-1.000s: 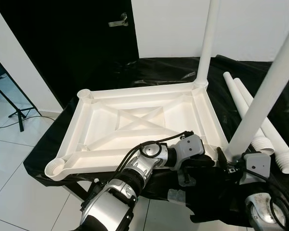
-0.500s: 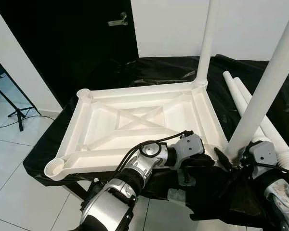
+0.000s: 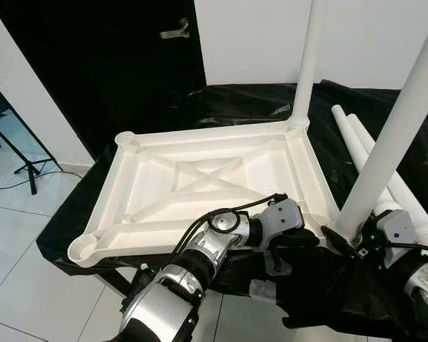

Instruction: Building children table

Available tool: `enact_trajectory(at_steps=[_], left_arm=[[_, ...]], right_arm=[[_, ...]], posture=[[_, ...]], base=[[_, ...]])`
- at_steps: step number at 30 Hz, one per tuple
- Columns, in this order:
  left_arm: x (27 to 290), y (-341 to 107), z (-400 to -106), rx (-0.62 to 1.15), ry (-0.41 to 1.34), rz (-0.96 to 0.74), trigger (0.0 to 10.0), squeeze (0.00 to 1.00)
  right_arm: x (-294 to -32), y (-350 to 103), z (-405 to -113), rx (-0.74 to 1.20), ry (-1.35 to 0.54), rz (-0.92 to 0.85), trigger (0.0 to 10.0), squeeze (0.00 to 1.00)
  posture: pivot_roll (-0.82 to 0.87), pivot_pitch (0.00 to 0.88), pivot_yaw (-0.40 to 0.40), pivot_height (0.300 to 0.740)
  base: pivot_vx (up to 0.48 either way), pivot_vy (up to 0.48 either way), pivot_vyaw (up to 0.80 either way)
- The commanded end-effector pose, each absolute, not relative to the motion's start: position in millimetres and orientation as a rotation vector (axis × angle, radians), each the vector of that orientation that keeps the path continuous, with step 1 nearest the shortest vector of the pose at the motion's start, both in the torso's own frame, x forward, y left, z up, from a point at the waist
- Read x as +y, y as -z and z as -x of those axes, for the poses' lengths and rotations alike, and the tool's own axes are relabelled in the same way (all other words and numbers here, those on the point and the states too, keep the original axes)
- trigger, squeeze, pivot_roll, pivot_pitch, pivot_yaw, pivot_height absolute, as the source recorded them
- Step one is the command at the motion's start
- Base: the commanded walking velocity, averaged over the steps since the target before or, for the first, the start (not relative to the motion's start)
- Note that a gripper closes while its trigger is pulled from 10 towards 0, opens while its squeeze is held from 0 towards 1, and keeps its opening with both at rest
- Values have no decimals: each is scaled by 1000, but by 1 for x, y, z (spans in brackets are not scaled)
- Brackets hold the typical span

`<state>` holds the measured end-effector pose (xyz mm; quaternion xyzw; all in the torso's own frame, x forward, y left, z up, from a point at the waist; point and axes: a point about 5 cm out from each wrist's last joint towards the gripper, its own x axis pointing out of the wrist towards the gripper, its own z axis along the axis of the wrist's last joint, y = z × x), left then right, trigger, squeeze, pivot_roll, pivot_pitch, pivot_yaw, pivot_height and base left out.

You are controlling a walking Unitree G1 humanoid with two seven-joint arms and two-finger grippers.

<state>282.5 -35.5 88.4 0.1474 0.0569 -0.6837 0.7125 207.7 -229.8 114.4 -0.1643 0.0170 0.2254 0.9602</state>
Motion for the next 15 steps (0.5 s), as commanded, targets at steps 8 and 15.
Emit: enact_trajectory(at_steps=[8,15], left_arm=[[-17,-27,-256,459,1455,-335,10000,0],[-17,-26,-256,461,1458,-335,10000,0]], right_arm=[[-201,-97,-198,-11,-130,114,0,0],[-203,-102,-197,-87,118,81,0,0]], posture=[[14,0,85,740],[16,0,88,740]], base=[[0,0,0],[0,0,0]])
